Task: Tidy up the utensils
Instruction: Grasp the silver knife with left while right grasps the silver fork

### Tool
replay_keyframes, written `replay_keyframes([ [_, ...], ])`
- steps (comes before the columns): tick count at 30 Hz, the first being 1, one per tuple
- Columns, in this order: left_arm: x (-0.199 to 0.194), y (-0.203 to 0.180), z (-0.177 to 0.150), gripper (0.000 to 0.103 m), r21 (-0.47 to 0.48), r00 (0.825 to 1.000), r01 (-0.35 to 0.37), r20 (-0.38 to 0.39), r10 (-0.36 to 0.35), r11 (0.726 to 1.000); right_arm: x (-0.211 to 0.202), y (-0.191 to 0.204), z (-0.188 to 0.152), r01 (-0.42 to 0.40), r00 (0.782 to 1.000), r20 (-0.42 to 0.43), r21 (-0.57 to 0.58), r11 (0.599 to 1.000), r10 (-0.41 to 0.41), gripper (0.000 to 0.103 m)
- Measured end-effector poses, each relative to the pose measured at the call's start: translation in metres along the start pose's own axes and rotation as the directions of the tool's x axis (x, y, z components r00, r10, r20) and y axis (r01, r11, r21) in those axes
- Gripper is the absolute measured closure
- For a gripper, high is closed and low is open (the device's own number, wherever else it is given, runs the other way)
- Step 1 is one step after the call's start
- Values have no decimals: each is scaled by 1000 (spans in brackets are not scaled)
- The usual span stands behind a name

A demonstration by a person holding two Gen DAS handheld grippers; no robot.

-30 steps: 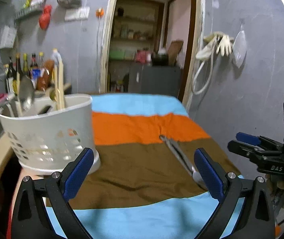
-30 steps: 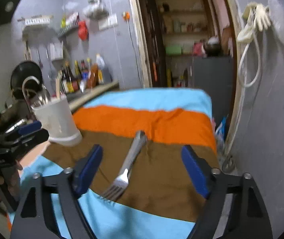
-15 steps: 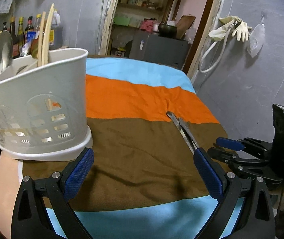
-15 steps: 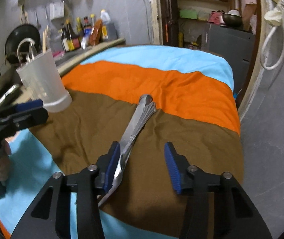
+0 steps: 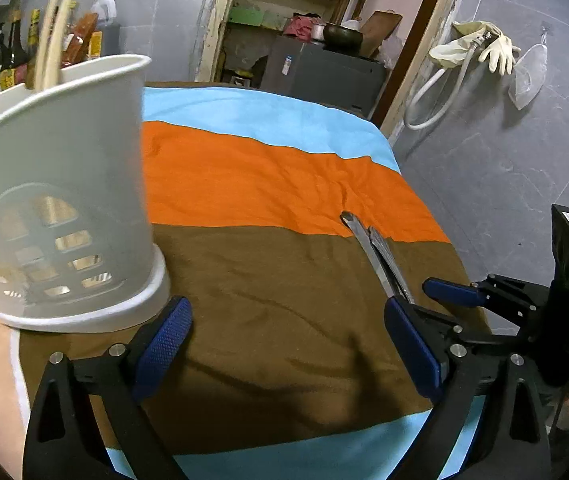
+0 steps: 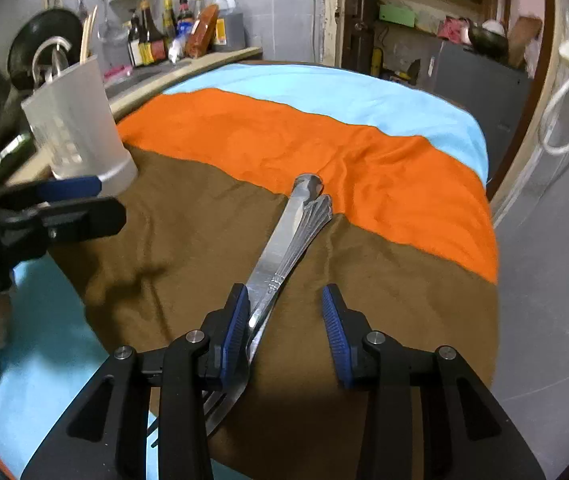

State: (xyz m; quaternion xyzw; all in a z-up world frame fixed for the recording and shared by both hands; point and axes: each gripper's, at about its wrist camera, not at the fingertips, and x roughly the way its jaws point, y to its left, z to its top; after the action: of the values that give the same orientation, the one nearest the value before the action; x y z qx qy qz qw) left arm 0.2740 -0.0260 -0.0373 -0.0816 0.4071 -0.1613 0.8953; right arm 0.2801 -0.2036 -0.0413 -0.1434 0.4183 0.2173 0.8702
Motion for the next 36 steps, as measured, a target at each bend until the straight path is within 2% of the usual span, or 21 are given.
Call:
replay_keyframes([
  [3, 6, -3, 4, 27, 3, 999, 34, -23, -34, 999, -1, -7, -2, 48, 999, -6, -5, 999, -48, 69],
  [5, 11, -7, 7, 35, 5, 996, 72, -45, -71, 997, -2, -16, -5, 27, 1000, -7, 19, 999, -27, 72],
  [8, 23, -16, 11, 46, 7, 986, 141, -91, -140, 990, -6, -21, -10, 38, 999, 0, 13, 999, -38, 77],
  [11, 35, -25, 16, 57, 25, 974, 179, -144, -173, 984, -8, -24, -13, 28, 1000, 9, 11, 1000, -28, 80],
  [17, 51, -35, 23, 62, 37, 953, 226, -214, -213, 973, -13, -33, -20, 14, 999, 28, 15, 1000, -15, 92],
  [21, 57, -43, 25, 62, 70, 951, 219, -236, -197, 973, -17, -38, -26, 7, 999, 42, 28, 1000, -8, 94],
  [30, 68, -67, 22, 62, 208, 957, 154, -275, -93, 966, -25, -44, -37, -11, 999, 53, 41, 999, 9, 94],
  [34, 70, -83, 10, 65, 323, 973, 71, -232, 7, 944, -26, -47, -41, -22, 999, 48, 57, 998, 19, 94],
  [36, 70, -84, 7, 71, 344, 976, 54, -218, 24, 938, -26, -48, -43, -28, 999, 42, 66, 997, 26, 94],
])
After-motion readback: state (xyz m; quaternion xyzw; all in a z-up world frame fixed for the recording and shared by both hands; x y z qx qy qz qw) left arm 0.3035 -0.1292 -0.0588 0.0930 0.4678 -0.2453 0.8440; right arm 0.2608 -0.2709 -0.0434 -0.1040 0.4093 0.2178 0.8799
